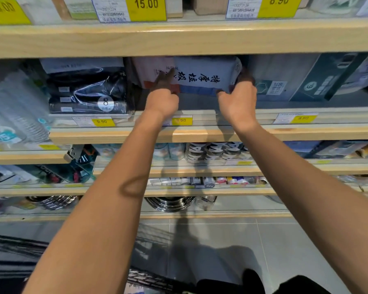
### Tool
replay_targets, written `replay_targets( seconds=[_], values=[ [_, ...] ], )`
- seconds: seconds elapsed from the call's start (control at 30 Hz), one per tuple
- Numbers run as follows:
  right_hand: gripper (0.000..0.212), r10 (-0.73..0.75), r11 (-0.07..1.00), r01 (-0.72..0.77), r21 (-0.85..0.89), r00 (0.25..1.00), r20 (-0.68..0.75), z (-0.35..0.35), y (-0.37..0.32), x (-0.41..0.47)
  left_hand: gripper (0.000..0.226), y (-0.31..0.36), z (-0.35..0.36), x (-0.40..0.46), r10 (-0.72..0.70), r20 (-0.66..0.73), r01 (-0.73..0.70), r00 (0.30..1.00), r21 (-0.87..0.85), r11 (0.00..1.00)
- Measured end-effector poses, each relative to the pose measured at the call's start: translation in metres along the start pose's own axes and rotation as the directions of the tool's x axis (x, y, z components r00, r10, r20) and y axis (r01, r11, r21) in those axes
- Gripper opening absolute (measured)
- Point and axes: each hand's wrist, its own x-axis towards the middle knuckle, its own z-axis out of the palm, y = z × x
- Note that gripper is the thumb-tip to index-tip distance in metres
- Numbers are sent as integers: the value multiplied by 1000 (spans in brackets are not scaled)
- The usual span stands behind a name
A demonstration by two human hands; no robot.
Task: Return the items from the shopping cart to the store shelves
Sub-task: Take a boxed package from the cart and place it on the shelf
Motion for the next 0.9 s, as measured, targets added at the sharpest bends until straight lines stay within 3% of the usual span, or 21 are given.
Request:
replay_targets(
  seconds=[0.07,0.13,0.23,0.33,0.47,0.57,0.67,0.73,0.83,0.9],
  values=[
    [47,-64,998,65,7,994,-86,-5,-8,-20,31,4,-3,-10,40,-1,-40,999,-15,999],
    [42,-112,993,109,-32,991,-79,-7,-10,-35,27,9,-4,-18,86,-7,-86,996,-36,996],
    [34,-188,982,188,1,982,21,-6,-7,-47,21,13,-9,-33,127,-14,-127,992,-35,991],
    [26,-300,952,293,87,950,83,-6,-7,-61,42,7,-11,-50,171,-37,-173,985,-64,983],
    [14,-382,917,345,199,904,194,-2,-11,-93,37,-14,-14,-89,189,-228,-250,955,-280,927],
    [8,-455,873,339,352,825,334,7,-13,-128,25,-51,-13,-136,-25,-414,-219,910,-533,817],
    [12,-528,831,306,465,696,486,16,-11,-170,16,-102,-5,-199,-340,-450,-59,826,-668,742],
    [9,-540,830,279,482,619,571,19,-10,-198,13,-132,4,-243,-476,-390,62,788,-719,692],
    [15,-522,852,200,483,383,762,28,-3,-269,15,-186,23,-338,-655,-241,271,716,-769,579],
    [21,-484,873,205,442,274,831,35,11,-299,27,-211,42,-387,-711,-101,404,696,-763,504]
  ],
)
